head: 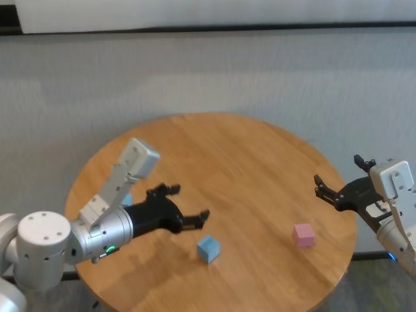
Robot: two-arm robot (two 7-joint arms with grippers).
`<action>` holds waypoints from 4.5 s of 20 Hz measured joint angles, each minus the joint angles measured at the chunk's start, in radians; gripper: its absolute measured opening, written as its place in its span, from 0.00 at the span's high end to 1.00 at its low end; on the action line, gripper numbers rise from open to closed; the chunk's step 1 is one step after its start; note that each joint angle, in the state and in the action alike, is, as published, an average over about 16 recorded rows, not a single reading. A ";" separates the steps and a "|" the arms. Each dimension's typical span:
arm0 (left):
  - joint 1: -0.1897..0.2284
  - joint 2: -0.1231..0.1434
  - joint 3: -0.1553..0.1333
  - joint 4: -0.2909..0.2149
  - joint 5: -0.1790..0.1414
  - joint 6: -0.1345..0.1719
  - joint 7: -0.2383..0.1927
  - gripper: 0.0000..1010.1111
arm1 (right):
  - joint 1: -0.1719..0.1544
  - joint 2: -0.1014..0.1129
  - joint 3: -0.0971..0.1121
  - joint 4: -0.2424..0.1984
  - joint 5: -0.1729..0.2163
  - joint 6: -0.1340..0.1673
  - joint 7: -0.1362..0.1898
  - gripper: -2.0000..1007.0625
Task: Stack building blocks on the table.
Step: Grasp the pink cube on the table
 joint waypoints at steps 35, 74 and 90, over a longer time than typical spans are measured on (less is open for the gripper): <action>0.156 -0.043 -0.206 -0.008 0.061 -0.401 0.145 0.01 | 0.000 0.000 0.000 0.000 0.000 0.000 0.000 0.00; 0.153 -0.042 -0.201 -0.007 0.058 -0.394 0.145 0.01 | 0.000 0.000 0.000 0.000 0.000 0.000 0.000 0.00; 0.153 -0.042 -0.201 -0.007 0.058 -0.394 0.145 0.01 | 0.000 0.000 0.000 0.000 0.000 0.000 0.000 0.00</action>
